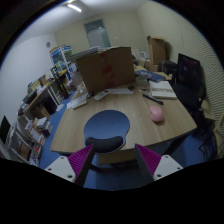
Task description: Arrange mouse
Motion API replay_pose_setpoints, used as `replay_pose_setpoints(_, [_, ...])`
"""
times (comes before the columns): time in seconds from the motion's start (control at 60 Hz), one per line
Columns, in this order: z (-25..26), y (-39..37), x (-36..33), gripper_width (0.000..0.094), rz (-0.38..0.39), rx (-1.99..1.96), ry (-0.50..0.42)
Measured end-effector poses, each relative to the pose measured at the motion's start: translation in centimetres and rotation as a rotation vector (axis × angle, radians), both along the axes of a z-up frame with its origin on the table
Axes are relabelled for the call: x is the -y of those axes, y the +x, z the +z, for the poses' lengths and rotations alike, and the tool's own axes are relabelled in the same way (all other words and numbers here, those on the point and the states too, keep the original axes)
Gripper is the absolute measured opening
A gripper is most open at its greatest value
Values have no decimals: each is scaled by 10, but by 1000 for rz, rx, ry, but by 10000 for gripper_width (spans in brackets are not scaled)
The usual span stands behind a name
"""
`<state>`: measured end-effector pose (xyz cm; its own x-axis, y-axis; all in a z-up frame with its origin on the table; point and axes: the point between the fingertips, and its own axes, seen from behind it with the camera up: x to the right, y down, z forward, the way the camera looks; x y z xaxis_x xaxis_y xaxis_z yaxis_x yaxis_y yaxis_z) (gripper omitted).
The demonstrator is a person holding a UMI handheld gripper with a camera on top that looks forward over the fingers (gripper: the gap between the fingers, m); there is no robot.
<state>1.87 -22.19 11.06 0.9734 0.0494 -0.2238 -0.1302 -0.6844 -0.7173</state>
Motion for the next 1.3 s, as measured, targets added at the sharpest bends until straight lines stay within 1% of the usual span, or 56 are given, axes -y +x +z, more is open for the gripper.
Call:
replay_pose_setpoints(0.15, [-4,-10,0,823,-23,4,9])
replay_pose_setpoints(0.167, [-4,-9,-1,821,-26,4,13])
replay_pose_setpoints(0.183, [-4,9,-10,822,-26,2,13])
replay_pose_setpoints(0.2, [-2,-6,0,822,-33,7,16])
replay_pose_setpoints(0.267, [-6,2,-7,822,-40,25,21])
replay_pose_setpoints(0.333, [-18,24,-20,821,-39,48,19])
replay_pose_setpoints(0.483, [-59,80,-53,816,-57,100,-19])
replay_pose_setpoints(0.683, [-95,154,-128,818,-91,158,30])
replay_pose_setpoints(0.767, [-103,170,-163,814,-86,157,53])
replay_pose_setpoints(0.85, [-110,179,-191,812,-72,151,51])
replay_pose_setpoints(0.9, [-113,177,-208,813,-50,145,57])
replay_pose_setpoints(0.967, [-124,178,-223,781,-33,162,56])
replay_pose_setpoints(0.983, [-128,178,-224,796,-31,167,47])
replay_pose_setpoints(1.0, [-125,180,-230,826,-33,179,75])
replay_pose_setpoints(1.017, [-125,180,-232,745,-24,191,88])
replay_pose_setpoints(1.083, [-127,178,-236,617,-16,192,121])
replay_pose_setpoints(1.1, [-127,179,-237,517,-27,194,128])
replay_pose_setpoints(1.167, [-127,181,-233,478,-65,182,144])
replay_pose_setpoints(1.217, [-127,182,-234,452,-79,192,144])
replay_pose_setpoints(1.3, [-128,181,-234,400,-86,193,103])
